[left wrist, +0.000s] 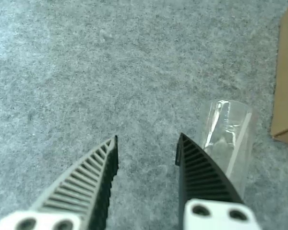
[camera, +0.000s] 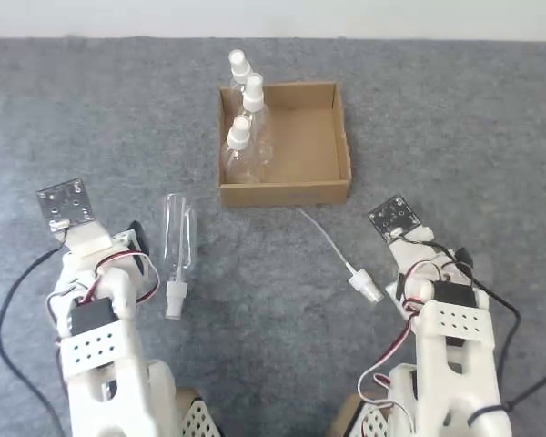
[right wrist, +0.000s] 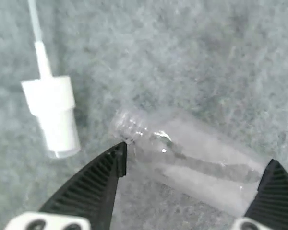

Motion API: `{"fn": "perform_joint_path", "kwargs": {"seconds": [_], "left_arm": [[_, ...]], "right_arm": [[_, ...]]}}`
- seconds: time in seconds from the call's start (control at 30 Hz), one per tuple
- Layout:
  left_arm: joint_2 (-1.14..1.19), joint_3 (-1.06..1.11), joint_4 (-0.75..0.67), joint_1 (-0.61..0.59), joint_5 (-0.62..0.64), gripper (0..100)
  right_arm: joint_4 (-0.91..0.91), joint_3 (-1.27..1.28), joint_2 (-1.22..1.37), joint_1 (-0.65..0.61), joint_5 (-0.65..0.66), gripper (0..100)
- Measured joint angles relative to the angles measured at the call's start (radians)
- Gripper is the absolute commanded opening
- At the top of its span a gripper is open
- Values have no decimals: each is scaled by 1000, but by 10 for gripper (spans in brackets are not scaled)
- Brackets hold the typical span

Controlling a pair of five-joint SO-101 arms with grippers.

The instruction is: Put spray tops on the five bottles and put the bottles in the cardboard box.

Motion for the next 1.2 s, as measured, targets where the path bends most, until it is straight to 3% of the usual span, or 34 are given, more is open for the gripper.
{"fn": "perform_joint_path", "kwargs": {"seconds": [0.2, 0.47, 0.77, 1.2], "left_arm": [[0, 0, 0, 0, 0, 189], [0, 0, 0, 0, 0, 189], [0, 0, 0, 0, 0, 189], [0, 0, 0, 0, 0, 189]], "right_arm": [[0, 0, 0, -97, -129, 384], [130, -77, 2, -124, -141, 384], [319, -216, 2, -126, 15, 384], [359, -229, 2, -83, 316, 384]]}}
